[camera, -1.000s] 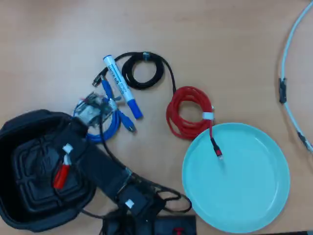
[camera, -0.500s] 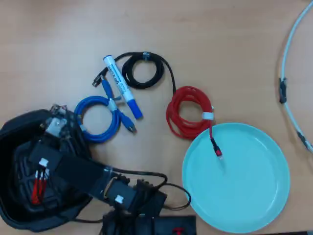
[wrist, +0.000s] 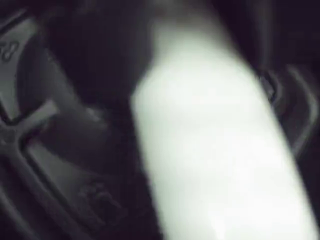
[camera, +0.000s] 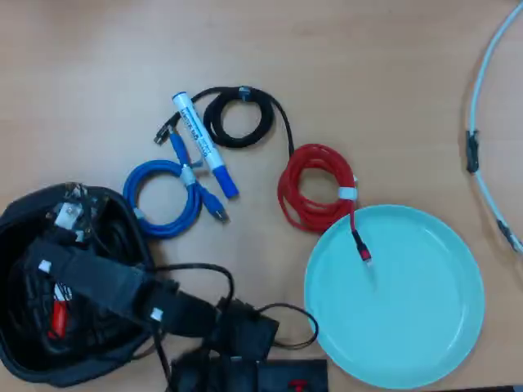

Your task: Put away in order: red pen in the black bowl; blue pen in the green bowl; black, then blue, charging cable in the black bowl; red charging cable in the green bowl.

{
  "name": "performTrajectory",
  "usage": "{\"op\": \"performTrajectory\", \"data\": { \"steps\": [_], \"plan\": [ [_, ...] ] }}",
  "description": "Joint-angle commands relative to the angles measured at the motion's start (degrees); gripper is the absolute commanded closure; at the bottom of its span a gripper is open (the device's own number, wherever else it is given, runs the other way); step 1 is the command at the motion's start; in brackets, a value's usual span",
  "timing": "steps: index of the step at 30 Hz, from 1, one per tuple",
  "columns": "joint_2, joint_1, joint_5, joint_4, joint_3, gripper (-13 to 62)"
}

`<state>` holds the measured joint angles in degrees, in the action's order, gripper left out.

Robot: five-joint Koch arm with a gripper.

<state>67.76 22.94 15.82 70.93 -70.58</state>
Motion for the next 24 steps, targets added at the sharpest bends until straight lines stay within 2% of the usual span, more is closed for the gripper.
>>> {"op": "performTrajectory", "data": {
  "steps": [1, 7, 14, 18, 24],
  "plan": [
    [-0.18, 0.0, 1.67, -2.29, 0.26, 43.6],
    [-0.18, 0.88, 7.73, -2.29, -4.31, 33.4],
    [-0.18, 1.76, 8.35, -2.11, -5.45, 23.3],
    [0.0, 1.67, 8.44, -1.85, -6.5, 20.3],
    [1.23, 1.58, 10.11, 1.76, -5.62, 21.1]
  ]
}}
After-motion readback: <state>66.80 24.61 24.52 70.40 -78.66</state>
